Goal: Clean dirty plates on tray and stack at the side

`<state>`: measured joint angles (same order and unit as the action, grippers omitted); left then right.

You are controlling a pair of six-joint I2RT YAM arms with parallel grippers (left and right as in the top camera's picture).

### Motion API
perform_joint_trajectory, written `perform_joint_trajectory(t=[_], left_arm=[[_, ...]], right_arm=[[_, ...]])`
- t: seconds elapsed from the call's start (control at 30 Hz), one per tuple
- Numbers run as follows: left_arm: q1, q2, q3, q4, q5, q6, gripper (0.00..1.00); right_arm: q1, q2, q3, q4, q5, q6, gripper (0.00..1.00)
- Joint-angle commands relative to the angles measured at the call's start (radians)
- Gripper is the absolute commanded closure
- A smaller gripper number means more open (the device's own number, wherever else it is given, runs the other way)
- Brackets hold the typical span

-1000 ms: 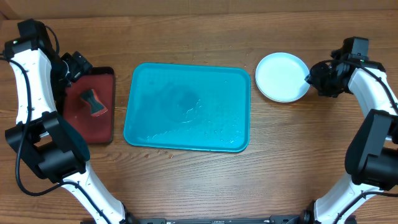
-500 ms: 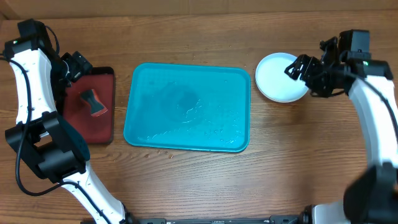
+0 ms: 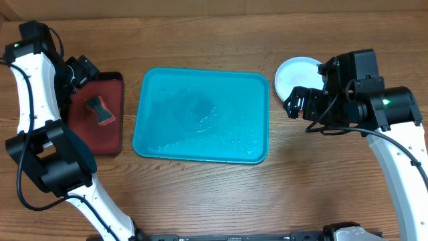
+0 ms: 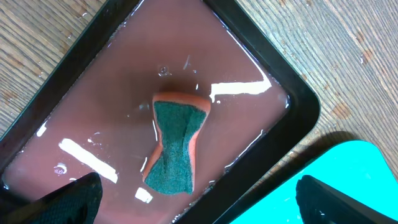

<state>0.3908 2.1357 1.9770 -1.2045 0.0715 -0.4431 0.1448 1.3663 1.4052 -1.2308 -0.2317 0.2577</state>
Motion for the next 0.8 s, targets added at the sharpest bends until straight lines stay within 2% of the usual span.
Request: perform_joint_trajectory(t=[0.0, 0.5, 0.63, 0.77], left_arm=[[0.002, -0.010, 0.006, 0.001, 0.003, 0.001, 0.00], [0.002, -0.010, 0.006, 0.001, 0.003, 0.001, 0.00], [0.002, -0.010, 0.006, 0.001, 0.003, 0.001, 0.00], [0.002, -0.010, 0.006, 0.001, 0.003, 0.001, 0.00]], right_arm=[[0.004, -0.006, 0.003, 0.001, 0.014, -0.002, 0.00], [-0.005, -0.022, -0.003, -0.036, 0.020, 0.000, 0.00], [-0.005, -0.084, -0.046, -0.012, 0.022, 0.000, 0.00], [-0.005, -0.232, -0.193, 0.123, 0.022, 0.001, 0.00]])
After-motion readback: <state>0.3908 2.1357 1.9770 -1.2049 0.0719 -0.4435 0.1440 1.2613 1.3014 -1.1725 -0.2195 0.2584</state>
